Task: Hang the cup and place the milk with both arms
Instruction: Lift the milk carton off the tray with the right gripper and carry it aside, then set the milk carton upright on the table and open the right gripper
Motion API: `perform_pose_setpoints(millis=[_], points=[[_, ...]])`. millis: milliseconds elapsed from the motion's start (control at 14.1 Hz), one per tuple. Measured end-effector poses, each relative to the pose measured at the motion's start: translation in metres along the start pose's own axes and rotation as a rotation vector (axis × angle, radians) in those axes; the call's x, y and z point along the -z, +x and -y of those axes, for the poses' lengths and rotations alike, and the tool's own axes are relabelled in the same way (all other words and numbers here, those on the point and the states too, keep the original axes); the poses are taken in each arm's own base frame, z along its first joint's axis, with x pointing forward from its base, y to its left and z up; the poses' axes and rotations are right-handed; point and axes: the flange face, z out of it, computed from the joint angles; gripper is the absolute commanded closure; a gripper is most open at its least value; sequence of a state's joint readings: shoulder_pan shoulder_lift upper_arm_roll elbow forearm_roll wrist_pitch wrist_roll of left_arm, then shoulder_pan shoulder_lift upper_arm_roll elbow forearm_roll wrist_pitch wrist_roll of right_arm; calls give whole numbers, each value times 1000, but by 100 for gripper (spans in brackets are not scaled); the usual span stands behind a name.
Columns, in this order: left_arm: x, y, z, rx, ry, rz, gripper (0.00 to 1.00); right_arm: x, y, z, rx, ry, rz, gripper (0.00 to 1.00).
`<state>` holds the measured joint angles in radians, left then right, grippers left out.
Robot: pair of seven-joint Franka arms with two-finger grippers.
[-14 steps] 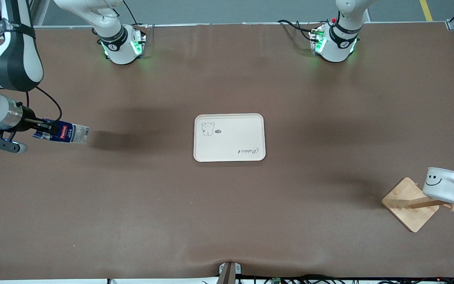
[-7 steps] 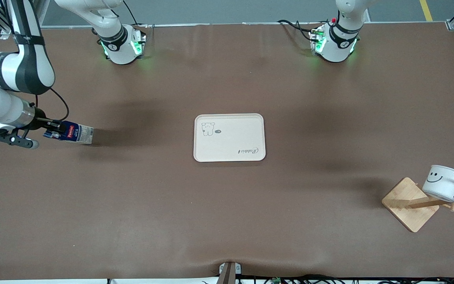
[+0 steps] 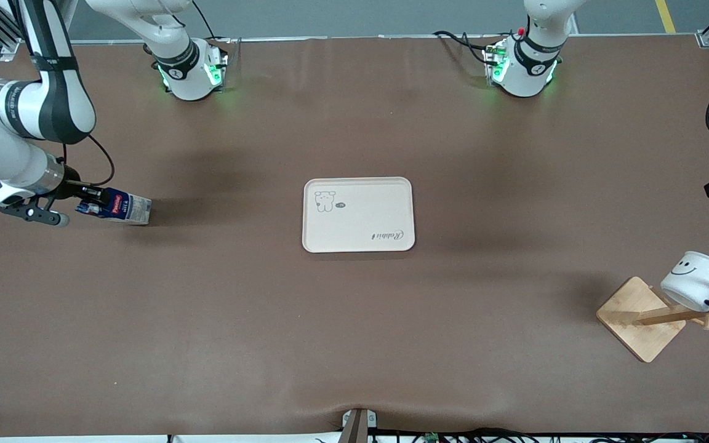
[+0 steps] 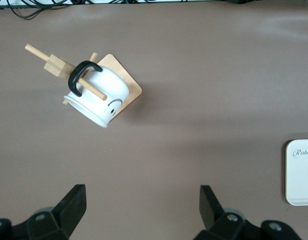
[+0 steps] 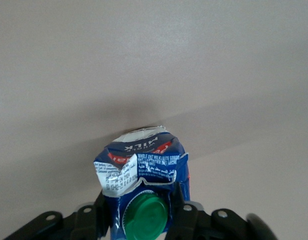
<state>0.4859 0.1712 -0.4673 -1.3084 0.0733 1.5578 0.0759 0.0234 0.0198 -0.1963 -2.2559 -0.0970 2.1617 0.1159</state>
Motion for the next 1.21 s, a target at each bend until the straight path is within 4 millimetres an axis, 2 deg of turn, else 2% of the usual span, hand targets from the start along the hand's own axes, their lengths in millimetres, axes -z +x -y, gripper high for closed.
perform_pose_setpoints(millis=[356,498,569,711,924,996,1138,1209], points=[[14,-20,-23,26,49,65,0,1,-1,1,18,1,-6,0],[18,-32,-39,54,59,79,0,11,2,1,49,1,-9,0],[18,-39,-45,60,60,86,0,23,5,0,56,-1,-7,0],[17,-54,-47,69,57,94,0,71,17,-1,62,-5,-17,0],[17,-68,-44,83,41,95,0,184,32,13,70,34,-107,0],[17,-70,-44,86,41,96,0,212,33,18,71,63,-129,0],[17,-71,-45,90,41,98,0,241,38,24,64,128,-146,0],[15,-71,-47,88,40,100,0,243,39,25,63,139,-130,0]])
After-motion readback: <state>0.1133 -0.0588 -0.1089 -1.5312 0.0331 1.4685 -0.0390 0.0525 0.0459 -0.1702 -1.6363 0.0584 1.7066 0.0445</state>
